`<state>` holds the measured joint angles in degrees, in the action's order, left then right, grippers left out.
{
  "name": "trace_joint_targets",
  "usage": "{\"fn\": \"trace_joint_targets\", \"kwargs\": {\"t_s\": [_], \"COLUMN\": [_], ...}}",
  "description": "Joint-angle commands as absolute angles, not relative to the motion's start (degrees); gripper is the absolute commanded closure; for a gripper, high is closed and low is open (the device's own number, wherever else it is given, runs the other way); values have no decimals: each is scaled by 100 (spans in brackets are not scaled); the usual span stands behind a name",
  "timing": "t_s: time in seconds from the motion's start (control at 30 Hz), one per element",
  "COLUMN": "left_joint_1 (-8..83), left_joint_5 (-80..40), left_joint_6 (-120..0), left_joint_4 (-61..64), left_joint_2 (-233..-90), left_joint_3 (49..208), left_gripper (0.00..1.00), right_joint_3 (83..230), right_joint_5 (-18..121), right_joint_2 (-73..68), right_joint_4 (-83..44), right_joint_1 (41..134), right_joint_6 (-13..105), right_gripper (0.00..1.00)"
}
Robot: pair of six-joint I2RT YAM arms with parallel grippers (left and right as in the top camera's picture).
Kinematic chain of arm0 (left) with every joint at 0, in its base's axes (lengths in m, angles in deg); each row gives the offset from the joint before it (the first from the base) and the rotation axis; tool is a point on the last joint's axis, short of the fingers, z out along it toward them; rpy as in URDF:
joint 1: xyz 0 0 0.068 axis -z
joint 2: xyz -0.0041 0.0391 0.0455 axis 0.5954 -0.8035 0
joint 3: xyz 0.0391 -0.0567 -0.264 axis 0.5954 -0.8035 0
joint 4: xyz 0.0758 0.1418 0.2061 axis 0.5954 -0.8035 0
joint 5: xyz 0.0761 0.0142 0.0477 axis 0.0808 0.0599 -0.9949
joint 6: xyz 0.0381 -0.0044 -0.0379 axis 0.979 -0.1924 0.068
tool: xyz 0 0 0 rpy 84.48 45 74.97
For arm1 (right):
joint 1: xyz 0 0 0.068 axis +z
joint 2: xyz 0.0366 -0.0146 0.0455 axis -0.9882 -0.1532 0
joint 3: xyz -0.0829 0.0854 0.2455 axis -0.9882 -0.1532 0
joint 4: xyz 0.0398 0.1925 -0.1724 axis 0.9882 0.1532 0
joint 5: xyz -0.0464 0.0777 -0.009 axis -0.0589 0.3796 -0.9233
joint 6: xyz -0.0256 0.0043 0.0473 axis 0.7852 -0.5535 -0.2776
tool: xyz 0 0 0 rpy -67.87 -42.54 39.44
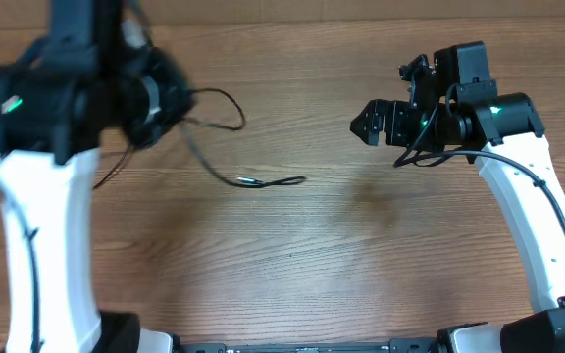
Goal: Untangle cables
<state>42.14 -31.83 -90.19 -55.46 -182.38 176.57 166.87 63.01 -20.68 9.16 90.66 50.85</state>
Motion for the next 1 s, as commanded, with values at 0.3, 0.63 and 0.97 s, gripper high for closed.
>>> {"fn": "trace_joint_targets", "kwargs": {"t_s": [0.3,0.63,0.97], "left_joint_1": [1189,-710,-1210], "left_joint_5": [-4468,-5821,-5535], "left_joint_6": [-8516,-9559,-8160], "left_joint_4": [-6152,-5940,-5199], "left_joint_2": [-18046,-18509,-19875], "left_joint_3": [17685,17678,17678], "left_gripper": [96,96,96], "right_joint_3": [16775,16775,16775], "right_joint_5": [5488,5488,5488], "right_joint_2": [-1946,-1946,-1946], "right_joint_4": [1071,1071,1071], "right_joint_1": [9071,9071,9071], "right_joint_6": [5107,5107,5107], "right_gripper": [0,0,0]}}
